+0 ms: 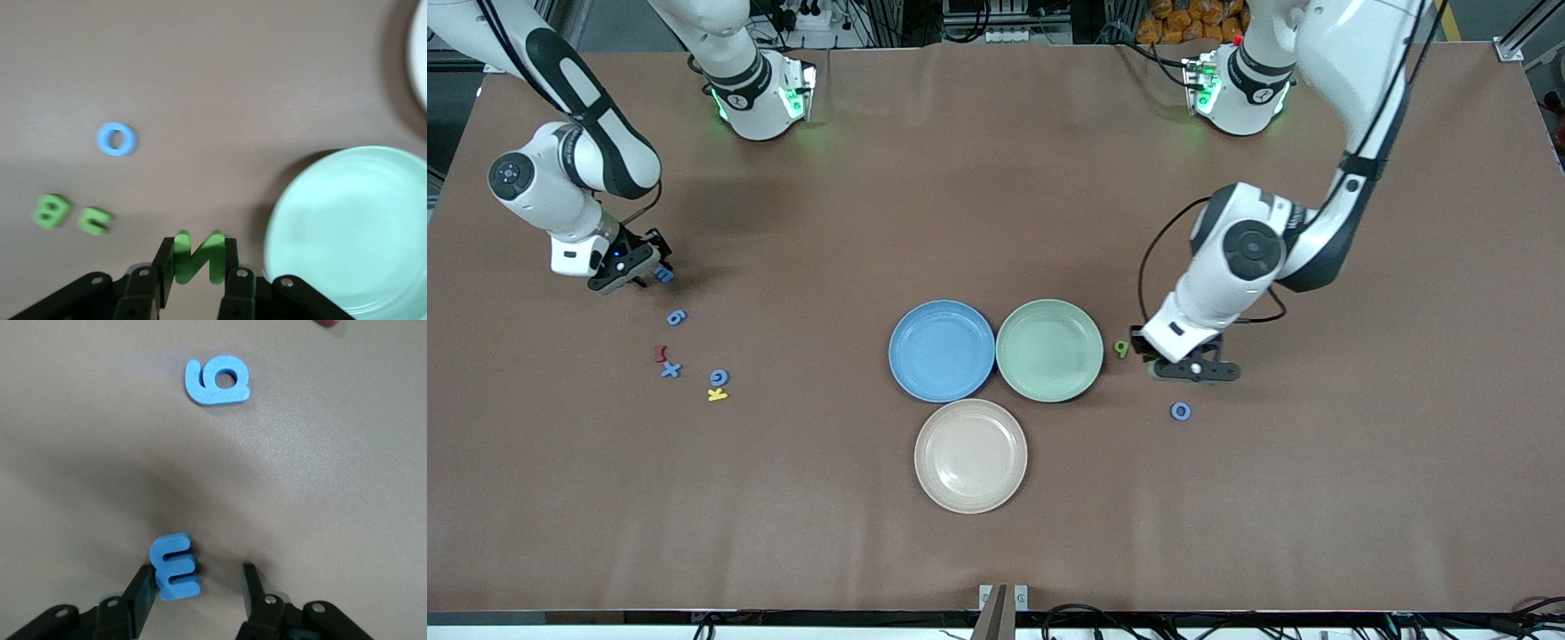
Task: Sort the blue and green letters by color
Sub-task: 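Put N on green plate with the left gripper while the right gripper lifts E, then grasp green b with the left gripper while the right gripper carries E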
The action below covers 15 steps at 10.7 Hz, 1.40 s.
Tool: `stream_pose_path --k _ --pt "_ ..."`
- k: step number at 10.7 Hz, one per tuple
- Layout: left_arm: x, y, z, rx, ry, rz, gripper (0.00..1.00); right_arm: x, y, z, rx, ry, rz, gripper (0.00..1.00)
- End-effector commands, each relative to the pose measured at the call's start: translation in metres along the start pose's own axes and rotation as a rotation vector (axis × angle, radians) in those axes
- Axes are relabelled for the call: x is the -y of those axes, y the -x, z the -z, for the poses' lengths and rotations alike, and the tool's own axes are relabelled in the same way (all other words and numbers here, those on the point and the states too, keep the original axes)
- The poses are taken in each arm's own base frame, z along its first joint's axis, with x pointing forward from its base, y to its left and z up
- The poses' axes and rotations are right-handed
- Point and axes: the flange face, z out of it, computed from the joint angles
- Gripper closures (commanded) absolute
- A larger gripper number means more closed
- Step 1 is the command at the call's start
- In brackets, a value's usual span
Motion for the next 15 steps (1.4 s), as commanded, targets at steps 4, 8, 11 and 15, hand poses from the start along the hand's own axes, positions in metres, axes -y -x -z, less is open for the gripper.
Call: stream_pose_path --k 4,8,11,15 --pt "-0.112 0.01 -0.057 0.039 0.022 0.188 0.58 0.005 -0.008 -0.008 -0.006 0.002 0.011 0.38" --pt "-0.089 -0.002 -0.026 0.033 -0.022 0.163 0.0 0.005 -0.008 -0.009 -0.009 0.005 0.007 0.38" --pt "-0.023 -0.02 0.028 0.076 -0.083 -0.053 0.0 0.006 -0.009 -0.01 -0.012 0.007 0.012 0.62" --pt "0.002 0.004 0.017 0.107 -0.087 -0.267 0.18 0.005 -0.01 -0.011 -0.013 0.006 0.006 0.74"
